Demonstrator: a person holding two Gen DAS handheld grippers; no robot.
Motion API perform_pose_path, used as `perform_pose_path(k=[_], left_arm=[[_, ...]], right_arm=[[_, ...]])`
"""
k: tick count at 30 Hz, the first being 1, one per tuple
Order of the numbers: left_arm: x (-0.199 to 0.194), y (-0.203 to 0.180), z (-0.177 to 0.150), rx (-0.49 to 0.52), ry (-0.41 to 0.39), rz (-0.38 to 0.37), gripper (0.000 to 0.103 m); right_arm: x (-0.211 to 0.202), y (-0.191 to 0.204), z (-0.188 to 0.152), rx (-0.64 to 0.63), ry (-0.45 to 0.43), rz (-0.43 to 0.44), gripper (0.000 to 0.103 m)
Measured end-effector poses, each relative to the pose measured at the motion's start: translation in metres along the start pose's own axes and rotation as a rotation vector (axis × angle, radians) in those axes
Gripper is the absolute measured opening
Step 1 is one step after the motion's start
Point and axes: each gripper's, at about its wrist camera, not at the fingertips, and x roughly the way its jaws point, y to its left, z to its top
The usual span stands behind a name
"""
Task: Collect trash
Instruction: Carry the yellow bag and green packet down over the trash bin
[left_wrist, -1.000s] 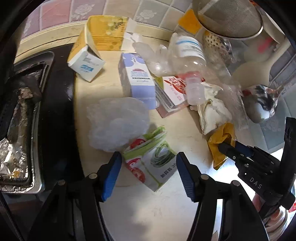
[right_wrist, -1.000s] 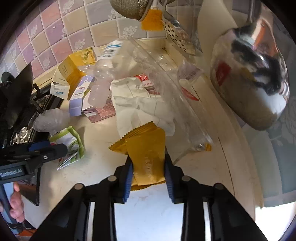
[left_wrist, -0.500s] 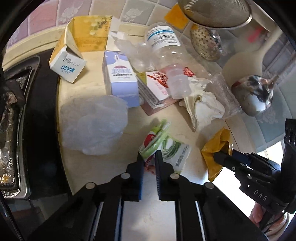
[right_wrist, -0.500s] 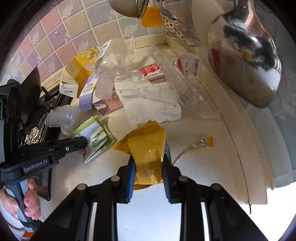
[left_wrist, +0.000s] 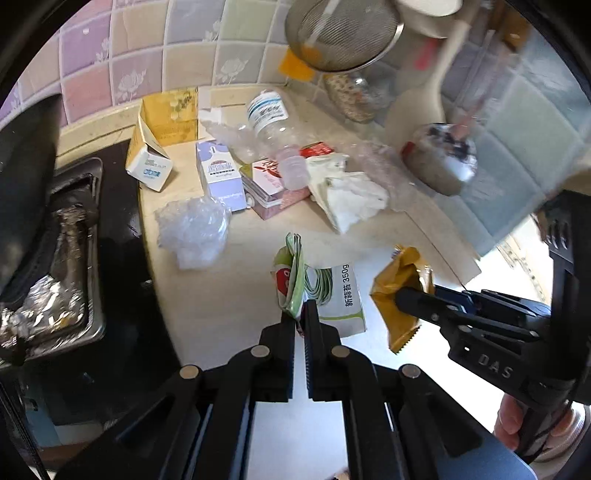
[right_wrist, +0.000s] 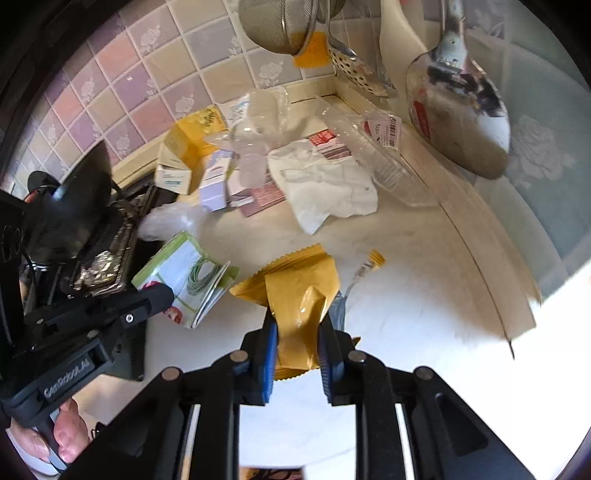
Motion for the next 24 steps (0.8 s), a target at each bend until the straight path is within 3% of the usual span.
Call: perform_pose_path(k=[9, 14, 19, 24], left_arm=[[-0.075, -0.002, -0.063, 0.074, -0.005, -0.018, 0.002], [-0.109, -0.003, -0.106, 0.125, 0.006, -0.035, 0.002], [-0.128, -0.004, -0.156, 0.183, 0.046, -0.056, 0.002], [-0.118, 0.000, -0.207, 0.218, 0.132, -0.077, 0.002]], right_arm=[[-0.048, 0.034, -0.048, 0.037, -0.032, 0.007, 0.018], [-0.074, 0.059, -0.092, 0.047, -0.025, 0.010, 0.018], [-0.088, 0.080, -0.144, 0.059, -0.004, 0.008, 0.018], [-0.075, 0.092, -0.201, 0.096, 0.053, -0.005, 0.018]])
